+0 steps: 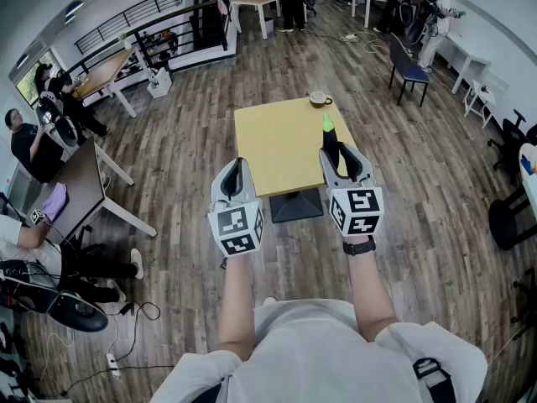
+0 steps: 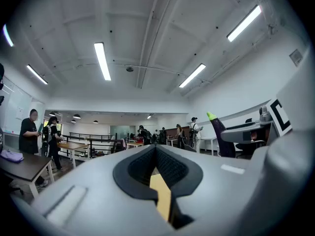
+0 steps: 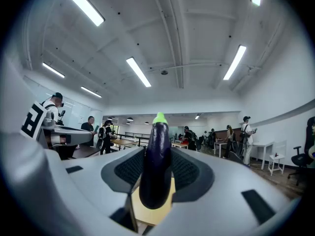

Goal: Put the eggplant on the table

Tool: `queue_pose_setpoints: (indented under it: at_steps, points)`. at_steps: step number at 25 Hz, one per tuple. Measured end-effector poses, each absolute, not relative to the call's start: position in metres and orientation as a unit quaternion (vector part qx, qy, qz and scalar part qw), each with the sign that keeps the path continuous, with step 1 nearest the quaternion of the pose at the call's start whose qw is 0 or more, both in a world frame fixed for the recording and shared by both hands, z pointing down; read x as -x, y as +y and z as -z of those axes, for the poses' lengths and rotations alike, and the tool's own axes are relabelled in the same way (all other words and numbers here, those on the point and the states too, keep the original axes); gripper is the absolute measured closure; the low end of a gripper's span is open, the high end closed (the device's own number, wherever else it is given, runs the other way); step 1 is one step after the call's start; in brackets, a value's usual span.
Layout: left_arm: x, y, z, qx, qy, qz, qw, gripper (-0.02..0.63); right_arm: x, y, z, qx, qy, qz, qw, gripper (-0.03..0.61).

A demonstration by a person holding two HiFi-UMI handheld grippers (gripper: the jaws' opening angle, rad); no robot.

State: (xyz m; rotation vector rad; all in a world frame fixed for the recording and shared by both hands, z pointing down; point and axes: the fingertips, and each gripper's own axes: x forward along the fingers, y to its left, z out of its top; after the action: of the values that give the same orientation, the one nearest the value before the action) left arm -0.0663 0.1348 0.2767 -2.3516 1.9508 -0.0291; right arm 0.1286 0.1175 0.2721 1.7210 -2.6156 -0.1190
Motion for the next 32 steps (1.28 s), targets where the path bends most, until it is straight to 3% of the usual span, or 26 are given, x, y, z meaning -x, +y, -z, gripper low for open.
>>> queue_pose_setpoints:
  at_steps: [20,32]
  points:
    - [-0.002,0.121,-0.29,0.792,0.609,0.019,0.036,0.609,-0.181,0.104,-0.287,-0.545,-0.837,0.042,0.005,0.408]
    - [0.019,-0.016,-0.281,0.811,0.584,-0.003,0.046,0.609,-0.149,-0.018,-0.285,-0.556,-0.83,0.041,-0.007,0.408]
